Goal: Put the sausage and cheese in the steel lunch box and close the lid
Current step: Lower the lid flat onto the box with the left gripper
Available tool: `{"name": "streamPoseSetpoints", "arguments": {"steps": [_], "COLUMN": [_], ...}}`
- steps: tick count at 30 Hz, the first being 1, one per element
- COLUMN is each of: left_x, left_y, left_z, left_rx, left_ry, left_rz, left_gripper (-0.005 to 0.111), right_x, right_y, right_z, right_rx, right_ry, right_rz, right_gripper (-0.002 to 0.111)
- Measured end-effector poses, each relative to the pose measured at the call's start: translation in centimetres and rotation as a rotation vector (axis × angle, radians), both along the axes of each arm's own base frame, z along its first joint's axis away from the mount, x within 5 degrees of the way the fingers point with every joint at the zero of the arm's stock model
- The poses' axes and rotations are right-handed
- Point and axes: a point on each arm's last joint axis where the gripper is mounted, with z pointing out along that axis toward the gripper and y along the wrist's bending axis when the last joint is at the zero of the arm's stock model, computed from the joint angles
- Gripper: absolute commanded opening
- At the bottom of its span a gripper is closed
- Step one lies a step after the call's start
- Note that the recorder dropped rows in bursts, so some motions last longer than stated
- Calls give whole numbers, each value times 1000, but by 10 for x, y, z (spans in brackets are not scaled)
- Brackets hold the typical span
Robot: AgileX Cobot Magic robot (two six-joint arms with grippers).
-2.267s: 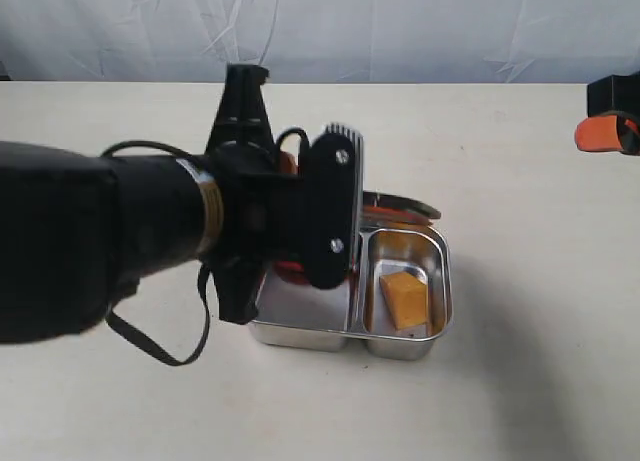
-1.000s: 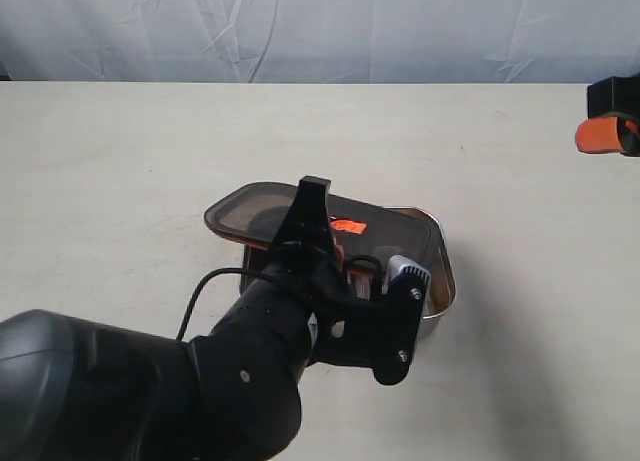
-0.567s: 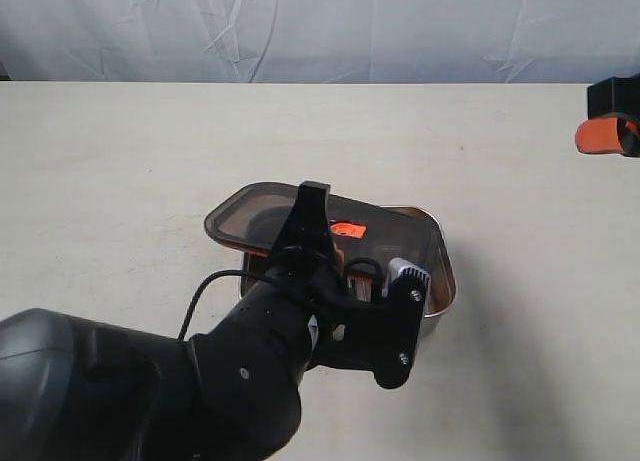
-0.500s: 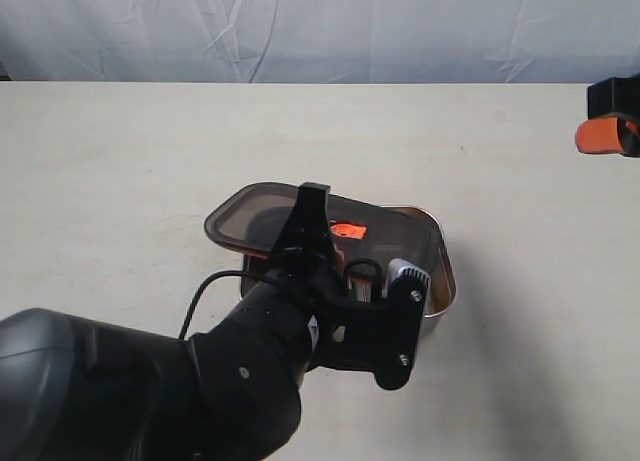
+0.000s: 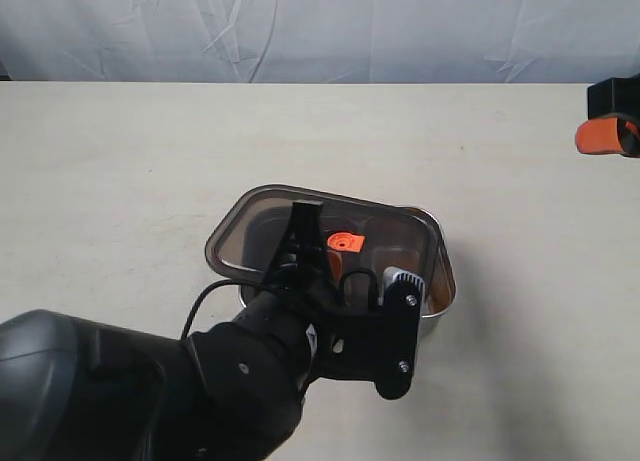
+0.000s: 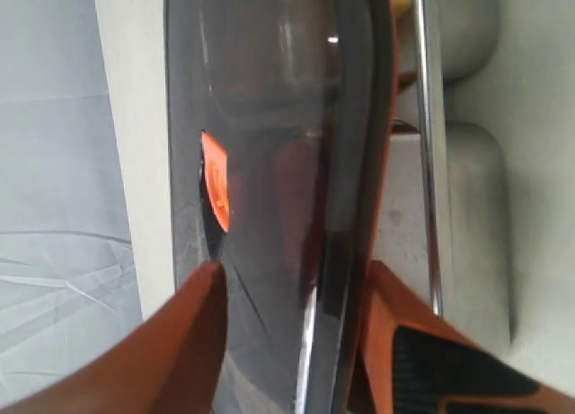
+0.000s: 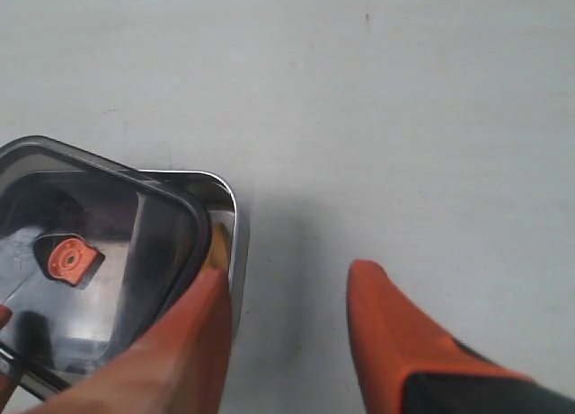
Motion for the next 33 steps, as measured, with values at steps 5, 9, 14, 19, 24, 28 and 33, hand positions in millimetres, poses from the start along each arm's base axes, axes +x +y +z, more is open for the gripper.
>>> {"name": "streamPoseSetpoints", "arguments": {"steps": [5, 9, 14, 19, 24, 28, 33], "left_x": [-1, -1, -3, -3, -4, -4, -5], "left_y": [1, 1, 0, 0, 0, 0, -1], "left_z": [-1, -2, -3, -3, -4, -4, -3], "left_rx": [-4, 13, 41, 49, 59, 83, 100], "left_ry": [16, 27, 34, 36, 48, 68, 78], "left_rz": [18, 8, -37, -50, -45, -49, -53], "left_gripper": [45, 45, 45, 45, 45, 51, 56], "right_x": [0, 0, 0, 0, 0, 0, 0], "right_y": [0, 0, 0, 0, 0, 0, 0], "right_z": [0, 0, 0, 0, 0, 0, 0], "right_rx": [0, 0, 0, 0, 0, 0, 0], "right_ry": [0, 0, 0, 0, 0, 0, 0], "right_rz": [0, 0, 0, 0, 0, 0, 0], "right_gripper": [42, 42, 42, 42, 42, 42, 42]}}
